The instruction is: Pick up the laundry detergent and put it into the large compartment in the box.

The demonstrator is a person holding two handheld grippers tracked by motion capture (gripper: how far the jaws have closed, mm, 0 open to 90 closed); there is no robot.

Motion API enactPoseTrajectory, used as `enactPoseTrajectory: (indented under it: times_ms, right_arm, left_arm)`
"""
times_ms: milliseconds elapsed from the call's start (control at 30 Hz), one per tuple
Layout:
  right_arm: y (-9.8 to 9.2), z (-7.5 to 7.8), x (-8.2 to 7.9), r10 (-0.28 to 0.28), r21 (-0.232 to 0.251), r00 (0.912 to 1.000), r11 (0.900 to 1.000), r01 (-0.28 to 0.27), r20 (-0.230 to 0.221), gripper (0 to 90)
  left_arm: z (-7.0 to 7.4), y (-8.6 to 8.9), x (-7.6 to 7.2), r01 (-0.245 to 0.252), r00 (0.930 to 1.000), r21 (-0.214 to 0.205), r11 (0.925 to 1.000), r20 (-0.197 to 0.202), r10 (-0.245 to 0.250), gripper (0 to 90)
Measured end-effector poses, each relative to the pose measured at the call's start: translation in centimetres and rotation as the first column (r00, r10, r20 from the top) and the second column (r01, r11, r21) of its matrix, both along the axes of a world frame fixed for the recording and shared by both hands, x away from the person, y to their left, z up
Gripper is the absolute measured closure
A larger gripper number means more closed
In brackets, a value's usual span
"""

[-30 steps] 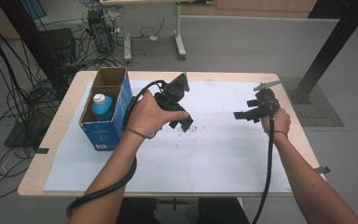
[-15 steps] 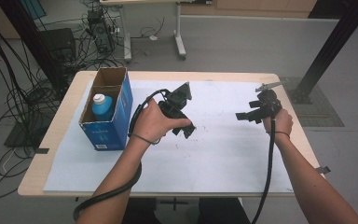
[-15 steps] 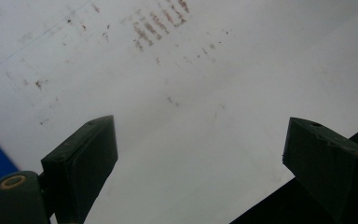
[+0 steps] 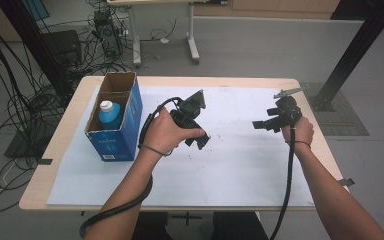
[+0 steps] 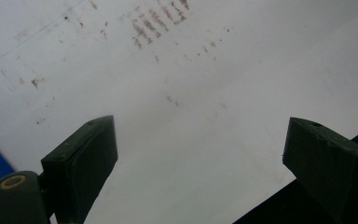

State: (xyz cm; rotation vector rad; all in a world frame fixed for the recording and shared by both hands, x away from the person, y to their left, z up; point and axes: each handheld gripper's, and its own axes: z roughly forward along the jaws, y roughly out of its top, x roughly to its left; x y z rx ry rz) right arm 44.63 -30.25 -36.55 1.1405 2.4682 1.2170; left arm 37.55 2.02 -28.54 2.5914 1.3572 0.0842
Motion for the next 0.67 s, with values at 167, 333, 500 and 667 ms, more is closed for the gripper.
enactPoseTrajectory:
  times_ms: [167,333,500,667]
  right_arm:
    - [0.1,0.1,-0.2,-0.002,-0.002,1.0,1.0,0.002,-0.002,1.9]
    - [0.0,0.3,-0.5,-0.005,-0.003,1.0,1.0,0.005,0.003,1.9]
    - [-0.1,0.8,-1.2,-0.016,0.003,0.9998,0.9999,0.016,0.014,1.9]
    - [-0.3,1.0,-1.9,-0.026,0.009,0.9994,0.9996,0.026,0.022,1.9]
  left_arm:
    - [-0.1,0.1,-0.1,0.002,1.0,0.002,1.0,-0.001,-0.002,10.5]
    - [0.0,0.1,-0.1,0.002,1.0,-0.001,1.0,-0.001,-0.002,10.5]
    - [0.1,0.1,-0.1,0.008,1.0,0.001,1.0,-0.003,-0.008,10.5]
    - [0.1,-0.1,-0.3,0.016,0.9999,0.001,0.9999,-0.001,-0.016,10.5]
